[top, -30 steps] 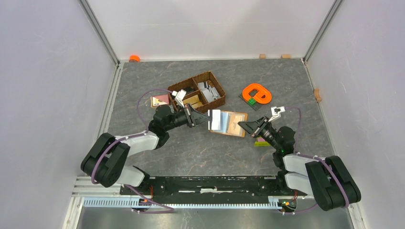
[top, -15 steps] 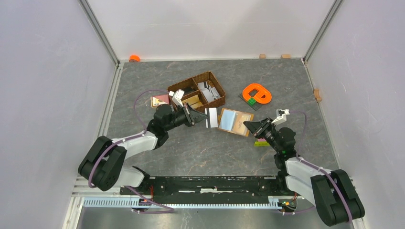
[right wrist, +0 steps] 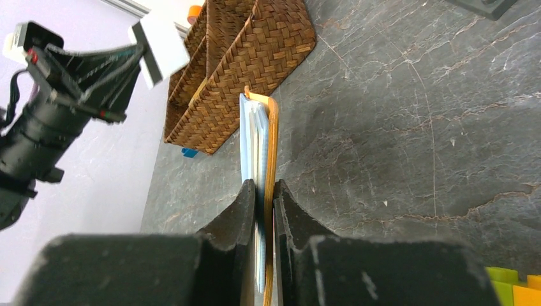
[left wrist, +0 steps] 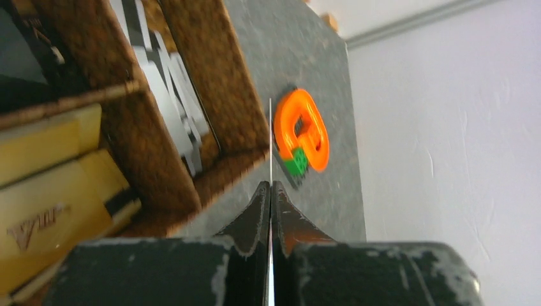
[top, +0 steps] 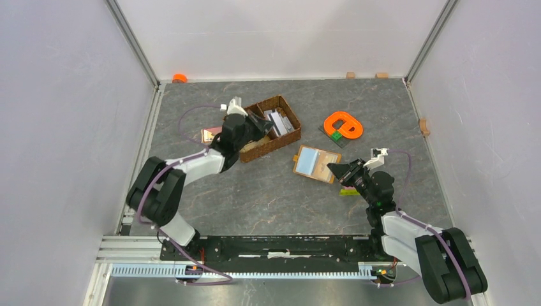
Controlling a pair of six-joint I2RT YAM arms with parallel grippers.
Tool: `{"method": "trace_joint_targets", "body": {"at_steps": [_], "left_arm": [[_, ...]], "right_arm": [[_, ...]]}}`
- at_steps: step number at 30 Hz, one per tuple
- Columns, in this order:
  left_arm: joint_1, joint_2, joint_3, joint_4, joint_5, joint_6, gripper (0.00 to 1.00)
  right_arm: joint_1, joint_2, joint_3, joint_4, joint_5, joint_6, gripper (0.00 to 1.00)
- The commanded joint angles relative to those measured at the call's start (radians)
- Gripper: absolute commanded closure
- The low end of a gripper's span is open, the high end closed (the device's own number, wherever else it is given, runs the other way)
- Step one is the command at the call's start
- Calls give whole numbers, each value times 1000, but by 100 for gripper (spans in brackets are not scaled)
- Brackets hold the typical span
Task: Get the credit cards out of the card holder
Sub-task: Place the credit card in the storage box.
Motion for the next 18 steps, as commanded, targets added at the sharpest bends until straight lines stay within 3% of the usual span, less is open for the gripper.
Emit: {"method": "trace_joint_targets", "body": {"at_steps": [1, 7, 16, 18], "left_arm": [[10, 115, 204, -166, -192, -62, 98], [11, 290, 433, -302, -169, -91, 98], [31, 408, 580, -407, -225, -43, 97], [36, 409, 604, -432, -221, -28, 86]], "right_arm": [[-4, -13, 0, 36, 16, -6, 100], [-5, -18, 2, 40, 6, 0, 100], [-4, -21, 1, 36, 8, 5, 100], [-4, -22, 1, 36, 10, 5, 100]]}}
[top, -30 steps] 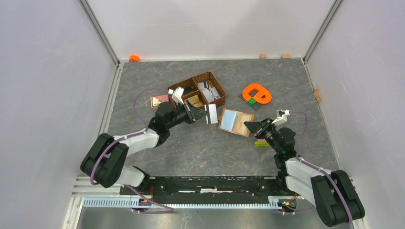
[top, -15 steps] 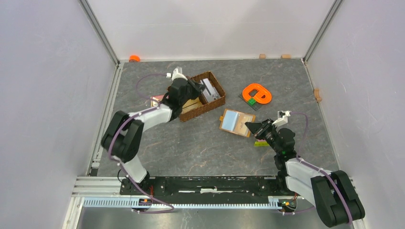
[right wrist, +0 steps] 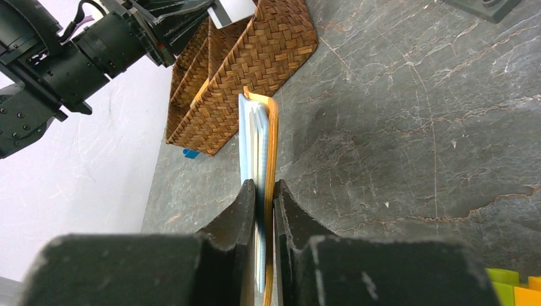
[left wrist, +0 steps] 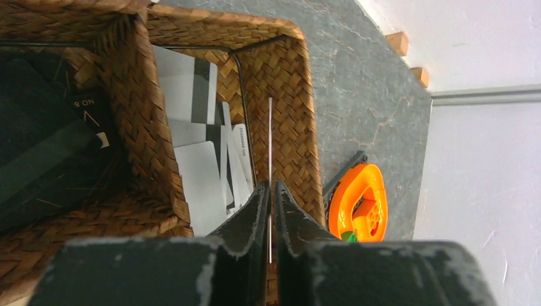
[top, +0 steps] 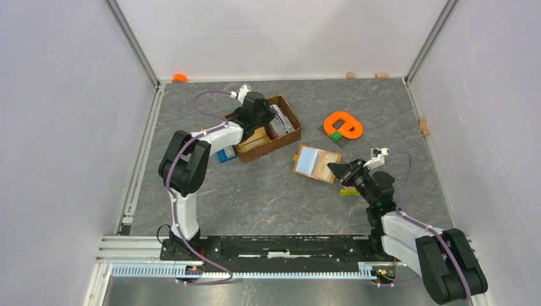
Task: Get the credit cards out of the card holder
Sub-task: Place the credit card in the storage box.
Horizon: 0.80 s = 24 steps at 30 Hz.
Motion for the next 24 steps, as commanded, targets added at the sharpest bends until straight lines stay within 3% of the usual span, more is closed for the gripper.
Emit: {"method": "trace_joint_targets", "body": {"at_steps": [1, 5, 10, 14, 15, 19, 24], "left_arm": [[17, 9, 78, -54, -29, 39, 75], [17, -44, 48, -43, -10, 86, 56], [16, -182, -48, -28, 26, 97, 45], [4, -352, -151, -43, 62, 135, 6], [-2, -404, -181, -60, 64, 148, 1], [-38, -609, -294, -134, 72, 229, 0], [-97, -835, -522, -89, 77, 303, 0]], "right_arm": [[-4, -15, 1, 35, 8, 3, 100], [-3, -7, 3, 34, 8, 1, 100], [-4, -4, 0, 36, 7, -4, 100], [-3, -4, -1, 38, 2, -9, 100], [-4, -1, 1, 39, -4, -10, 100], [-3, 13, 6, 46, -28, -9, 100], [-3, 62, 60, 19, -130, -2, 100]]}}
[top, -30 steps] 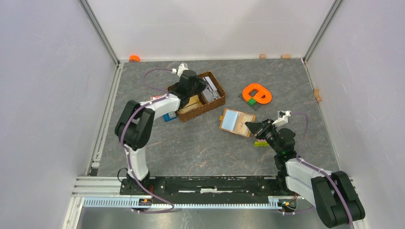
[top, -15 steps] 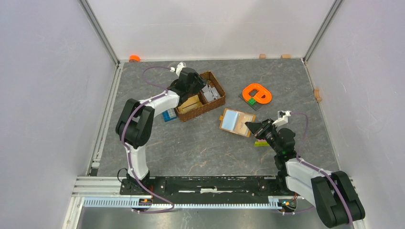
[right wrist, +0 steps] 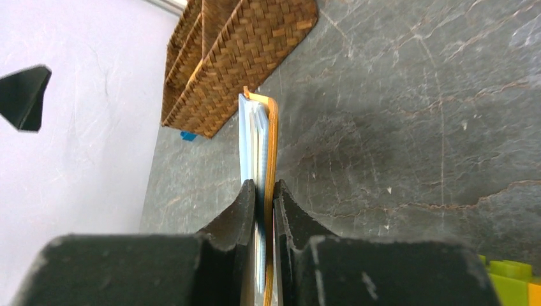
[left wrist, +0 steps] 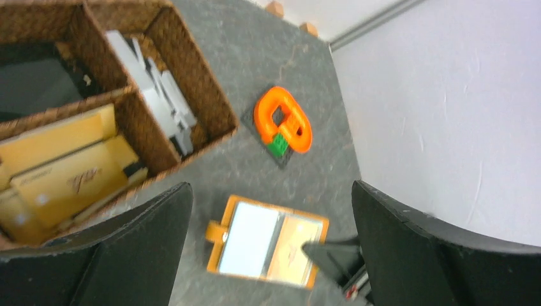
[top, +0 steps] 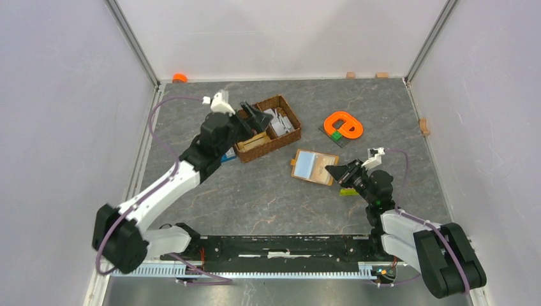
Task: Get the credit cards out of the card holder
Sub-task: Place the credit card in the storage box, then remove the credit card from the card holder.
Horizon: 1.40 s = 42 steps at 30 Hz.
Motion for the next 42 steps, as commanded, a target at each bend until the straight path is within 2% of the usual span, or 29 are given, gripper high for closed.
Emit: {"method": "trace_joint_targets", "body": {"at_steps": [1, 4, 6, 7, 10, 13, 16, 18, 23, 27, 32, 42], "left_arm": [[-72, -153, -224, 42, -12, 133, 0], [-119, -210, -407, 206, 5, 160, 0], [-119, -215, -464, 237, 3, 174, 0], [-119, -211, -483, 263, 10, 174, 0], [-120, -174, -543, 410, 110, 96, 3], [-132, -108, -572, 518, 173, 31, 7], [-132, -52, -597, 589, 191, 19, 7], [-132, -40, -610, 620, 194, -6, 5], [-132, -68, -624, 659, 225, -3, 5], [-134, -130, -628, 608, 184, 29, 0], [-137, -185, -662, 596, 97, 63, 0], [-138, -18, -635, 748, 254, 27, 0]], "right_arm": [[-4, 39, 68, 14, -112, 1, 100], [-2, 50, 80, 9, -188, 15, 94], [-2, 38, 63, 13, -208, 29, 96], [-2, 25, 61, -7, -210, 11, 100], [-1, -46, 88, -161, -194, -86, 100], [-2, -130, 72, -211, -150, -133, 100], [-1, -194, 32, -199, -109, -131, 100], [-1, -212, 20, -237, -73, -118, 100], [-2, -198, 10, -235, -93, -100, 100], [-2, -167, 2, -160, -166, -108, 100], [-2, -114, 3, -82, -264, -124, 100], [-2, -48, -2, 76, -384, -100, 100]]}}
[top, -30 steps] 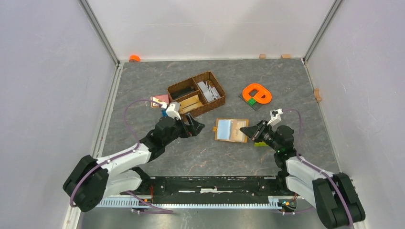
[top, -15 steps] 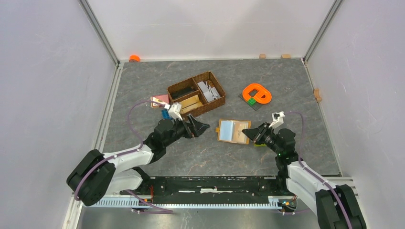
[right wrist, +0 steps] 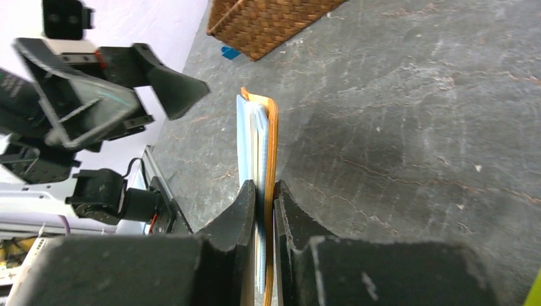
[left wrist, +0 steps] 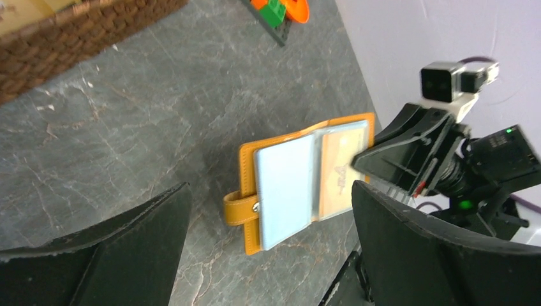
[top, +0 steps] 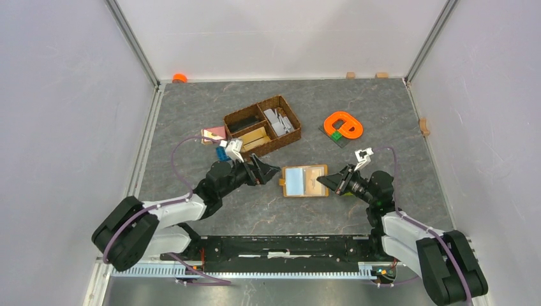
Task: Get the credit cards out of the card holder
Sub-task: Remove the credit card from the card holder.
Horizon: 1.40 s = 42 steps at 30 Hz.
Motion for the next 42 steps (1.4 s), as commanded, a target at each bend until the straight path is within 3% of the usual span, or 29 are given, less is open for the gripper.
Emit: {"method": "trace_joint_targets", "body": {"at_steps": [1, 14, 23, 27, 29, 30, 32, 33, 35, 38, 40, 42], "left_arm": [[-6, 71, 25, 117, 87, -3, 0], [-10, 208, 50, 328, 283, -93, 3], [-38, 292, 94, 334, 320, -84, 7], [-63, 344, 123, 405, 377, -87, 41], [-65, 352, 130, 409, 386, -89, 68], [-65, 349, 129, 410, 385, -88, 77], [-64, 334, 124, 395, 368, -82, 94], [-63, 325, 117, 387, 353, -82, 97], [-55, 305, 100, 389, 329, -90, 98], [-37, 286, 75, 417, 319, -108, 98], [-31, 276, 68, 424, 322, -110, 98], [-30, 267, 66, 426, 326, -111, 98]], "right_arm": [[-3, -4, -8, 154, -69, 13, 100], [-5, -78, -7, 177, -86, 23, 100], [-5, -89, -23, 272, -117, 80, 100], [-5, -56, -23, 356, -136, 127, 100], [-6, -36, -53, 410, -153, 156, 100], [-5, -27, -54, 430, -158, 166, 100], [-5, -23, -55, 446, -172, 171, 82], [-5, -26, -52, 430, -171, 160, 71], [-5, -40, -45, 371, -165, 127, 60], [-6, -71, -34, 267, -139, 68, 60], [-5, -87, -35, 221, -135, 39, 70], [-6, -93, 1, 185, -131, 20, 72]]}}
